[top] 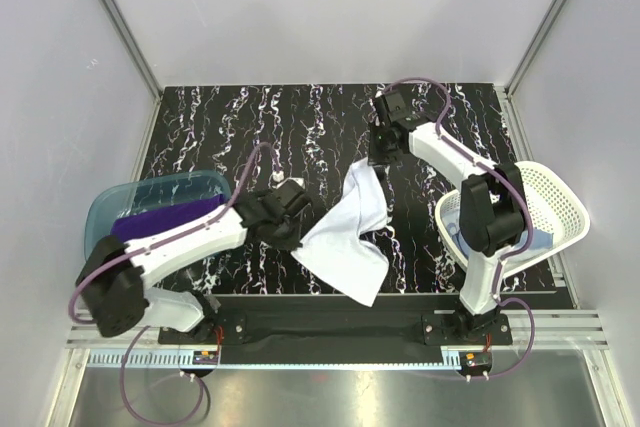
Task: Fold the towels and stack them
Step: Flatten out the crumpled towel
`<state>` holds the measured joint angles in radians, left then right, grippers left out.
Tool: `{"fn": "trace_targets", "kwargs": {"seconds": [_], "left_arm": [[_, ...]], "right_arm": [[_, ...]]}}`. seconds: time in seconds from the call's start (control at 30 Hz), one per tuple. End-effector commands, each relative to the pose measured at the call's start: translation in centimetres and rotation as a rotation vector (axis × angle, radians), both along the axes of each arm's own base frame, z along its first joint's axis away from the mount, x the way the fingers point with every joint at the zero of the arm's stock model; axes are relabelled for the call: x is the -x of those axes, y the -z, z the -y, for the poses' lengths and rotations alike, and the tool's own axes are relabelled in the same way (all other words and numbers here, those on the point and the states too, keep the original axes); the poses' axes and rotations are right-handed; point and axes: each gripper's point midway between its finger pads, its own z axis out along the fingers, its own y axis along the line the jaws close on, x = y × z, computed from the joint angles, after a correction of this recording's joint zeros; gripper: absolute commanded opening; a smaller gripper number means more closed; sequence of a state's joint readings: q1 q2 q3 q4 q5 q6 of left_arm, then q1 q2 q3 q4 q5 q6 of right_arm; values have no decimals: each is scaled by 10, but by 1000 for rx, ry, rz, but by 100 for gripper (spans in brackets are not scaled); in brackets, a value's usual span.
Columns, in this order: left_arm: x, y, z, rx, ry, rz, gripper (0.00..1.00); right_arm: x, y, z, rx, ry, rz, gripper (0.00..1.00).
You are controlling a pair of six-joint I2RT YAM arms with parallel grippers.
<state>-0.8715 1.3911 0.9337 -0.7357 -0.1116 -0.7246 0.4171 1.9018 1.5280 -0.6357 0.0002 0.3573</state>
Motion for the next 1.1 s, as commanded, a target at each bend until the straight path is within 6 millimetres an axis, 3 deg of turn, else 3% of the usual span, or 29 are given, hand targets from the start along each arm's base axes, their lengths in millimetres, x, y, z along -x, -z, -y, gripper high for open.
{"fn": "trace_targets", "kwargs": {"seconds": [0.0, 0.07, 0.1, 0.17, 0.23, 0.33, 0.4, 0.43, 0.53, 0.57, 0.6, 0.63, 0.67, 0.73, 0.77, 0.83, 0.87, 0.9, 0.93, 0.97, 1.0, 1.03, 1.07], "left_arm": [[17, -10, -23, -13, -55, -7, 0], [27, -3, -27, -1, -70, -40, 0], [31, -3, -26, 23, -77, -50, 0], [40, 7, -39, -14, -96, -67, 0], [44, 7, -48, -21, -115, -58, 0], [46, 3, -59, -46, -134, -42, 0], [46, -4, -61, -51, -136, -40, 0], [45, -6, -60, -50, -138, -39, 0], [35, -24, -52, -27, -126, -2, 0], [30, -29, -49, -33, -123, 12, 16], [21, -36, -53, -67, -118, 49, 23], [4, -59, -43, -41, -121, 107, 33], [-7, -63, -40, -68, -115, 127, 50], [-40, -95, -25, -60, -58, 234, 61], [-55, -107, -15, -39, -43, 280, 64], [-85, -104, -5, -84, 3, 299, 64], [-105, -120, 9, -48, 7, 343, 64], [-121, -107, 13, -74, 28, 315, 64], [-132, -107, 19, -67, 33, 311, 64], [-149, -124, 30, -30, 29, 337, 64], [-158, -126, 34, -17, 42, 332, 64], [-170, -112, 41, -28, 50, 310, 64], [-182, -125, 52, 20, 55, 341, 64]], "right_arm": [[-9, -3, -35, -109, -34, -1, 17], [-12, 4, -56, -155, -76, -7, 21], [-9, 19, -65, -163, -100, -41, 21], [-12, 28, -72, -162, -103, -54, 22], [-14, 43, -67, -116, -92, -77, 22], [-18, 47, -59, -57, -99, -68, 22], [-20, 40, -56, -43, -111, -52, 27], [-18, 37, -54, -29, -128, -48, 37], [-17, 11, -44, -23, -124, -4, 52], [-15, 6, -42, -24, -121, 0, 53], [-14, -8, -37, -32, -95, 18, 54], [-10, -11, -30, -26, -72, 2, 54], [-6, -9, -20, -25, -36, -15, 56], [2, -15, -11, -51, 55, -28, 61], [11, -4, -3, -44, 95, -65, 68], [15, 1, 6, -53, 192, -80, 71], [20, 10, 9, -51, 213, -104, 71], [18, 17, 13, -56, 257, -123, 71], [16, 21, 12, -64, 270, -126, 71], [18, 27, 13, -70, 279, -141, 71], [18, 31, 12, -83, 278, -152, 71], [15, 31, 6, -111, 257, -142, 71], [18, 35, 4, -118, 224, -147, 71]]}}
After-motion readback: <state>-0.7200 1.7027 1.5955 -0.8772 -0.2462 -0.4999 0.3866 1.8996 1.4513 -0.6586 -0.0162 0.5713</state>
